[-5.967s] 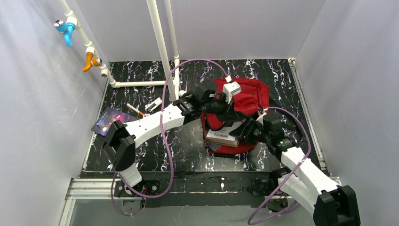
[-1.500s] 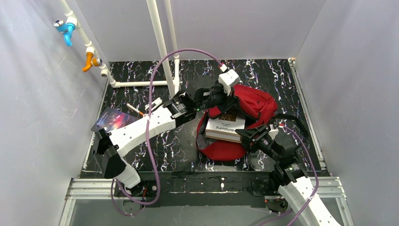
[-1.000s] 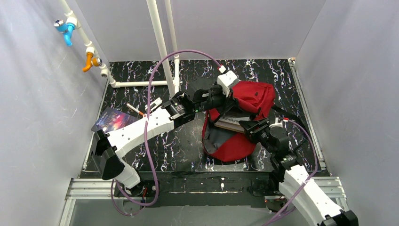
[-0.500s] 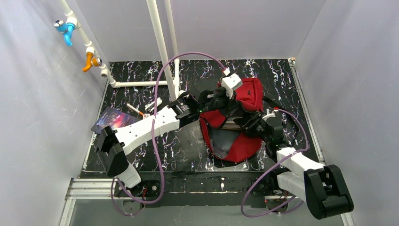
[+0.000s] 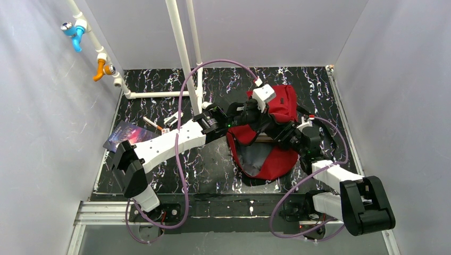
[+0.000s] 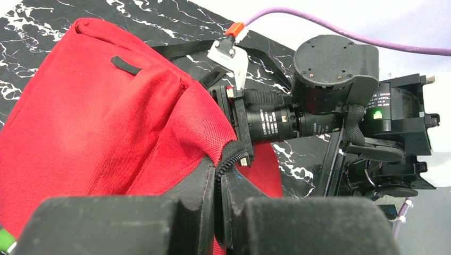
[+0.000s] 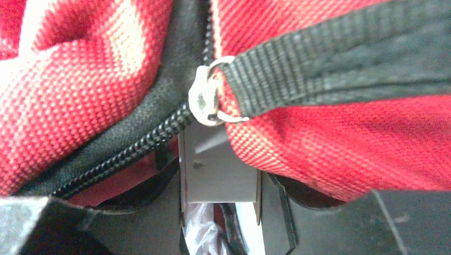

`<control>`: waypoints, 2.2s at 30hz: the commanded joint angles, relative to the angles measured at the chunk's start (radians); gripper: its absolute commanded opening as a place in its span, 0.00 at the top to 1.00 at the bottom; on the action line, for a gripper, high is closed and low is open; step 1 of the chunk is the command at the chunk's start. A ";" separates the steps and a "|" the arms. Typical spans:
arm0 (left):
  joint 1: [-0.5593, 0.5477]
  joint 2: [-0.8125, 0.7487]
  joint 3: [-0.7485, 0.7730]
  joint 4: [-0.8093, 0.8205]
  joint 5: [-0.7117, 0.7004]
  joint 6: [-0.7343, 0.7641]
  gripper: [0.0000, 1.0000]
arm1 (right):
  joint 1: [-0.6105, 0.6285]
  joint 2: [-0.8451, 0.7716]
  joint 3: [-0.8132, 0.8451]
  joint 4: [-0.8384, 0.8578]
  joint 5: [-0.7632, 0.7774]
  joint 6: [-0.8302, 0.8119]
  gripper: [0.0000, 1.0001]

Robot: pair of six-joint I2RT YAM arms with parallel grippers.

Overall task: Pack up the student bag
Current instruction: Place the book in the student bag, then adjust the book at the center of the board.

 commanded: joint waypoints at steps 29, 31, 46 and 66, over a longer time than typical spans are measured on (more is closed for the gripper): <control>0.007 -0.063 -0.053 -0.165 0.030 -0.188 0.58 | -0.052 -0.390 0.678 -1.403 0.489 -0.579 0.02; 0.019 -0.138 -0.137 -0.154 0.061 -0.244 0.42 | -0.052 -0.400 0.700 -1.383 0.533 -0.621 0.02; 0.229 -0.855 -0.563 -0.869 -0.891 -0.545 0.02 | 0.139 -0.281 0.648 -0.911 0.062 -0.575 0.02; 1.162 -0.330 -0.555 -0.150 -0.552 -0.569 0.02 | 0.841 -0.022 0.614 -0.745 0.407 -0.498 0.02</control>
